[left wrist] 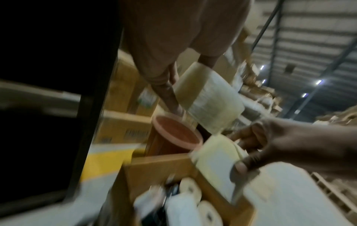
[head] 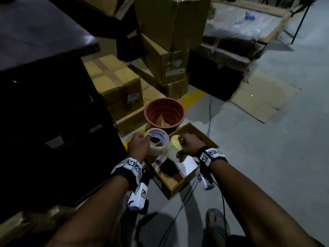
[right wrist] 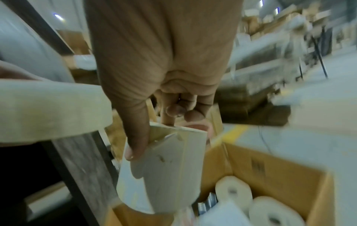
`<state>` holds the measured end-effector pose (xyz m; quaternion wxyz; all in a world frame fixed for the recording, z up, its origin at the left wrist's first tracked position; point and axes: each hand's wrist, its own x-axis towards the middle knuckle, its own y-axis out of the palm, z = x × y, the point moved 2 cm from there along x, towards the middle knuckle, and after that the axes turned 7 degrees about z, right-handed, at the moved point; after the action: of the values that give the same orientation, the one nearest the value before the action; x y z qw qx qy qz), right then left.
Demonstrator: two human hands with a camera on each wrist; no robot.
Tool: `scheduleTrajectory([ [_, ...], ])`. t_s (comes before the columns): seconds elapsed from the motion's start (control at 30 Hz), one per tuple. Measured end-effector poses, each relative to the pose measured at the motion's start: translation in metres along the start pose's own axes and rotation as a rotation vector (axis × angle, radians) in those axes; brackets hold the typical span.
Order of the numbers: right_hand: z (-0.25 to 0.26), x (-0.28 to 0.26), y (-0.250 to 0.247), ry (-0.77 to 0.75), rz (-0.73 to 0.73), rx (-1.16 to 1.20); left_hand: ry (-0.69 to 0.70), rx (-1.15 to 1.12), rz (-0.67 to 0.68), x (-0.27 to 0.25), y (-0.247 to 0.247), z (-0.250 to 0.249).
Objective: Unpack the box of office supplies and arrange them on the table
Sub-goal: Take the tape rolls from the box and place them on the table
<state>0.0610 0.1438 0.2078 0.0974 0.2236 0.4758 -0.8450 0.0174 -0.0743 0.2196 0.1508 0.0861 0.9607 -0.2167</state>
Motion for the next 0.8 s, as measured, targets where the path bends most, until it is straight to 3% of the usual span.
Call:
scheduleTrajectory([
  [0.13,0.052,-0.070,-0.051,-0.076,-0.094,-0.142,0.070,0.041,0.034,-0.054,-0.045,-0.059],
  [0.27,0.125,-0.148,-0.108,-0.179,-0.225,-0.197,0.225,0.094,0.026,-0.116,-0.109,-0.114],
  [0.5,0.280,-0.248,-0.185,-0.481,-0.443,-0.205,0.429,0.054,-0.146,-0.216,-0.273,-0.189],
  [0.63,0.385,-0.271,-0.192,-0.655,-0.525,-0.231,0.401,0.040,-0.301,-0.243,-0.390,-0.193],
  [0.8,0.539,-0.270,-0.138,-0.847,-0.449,-0.325,0.233,0.076,-0.578,-0.269,-0.540,-0.120],
])
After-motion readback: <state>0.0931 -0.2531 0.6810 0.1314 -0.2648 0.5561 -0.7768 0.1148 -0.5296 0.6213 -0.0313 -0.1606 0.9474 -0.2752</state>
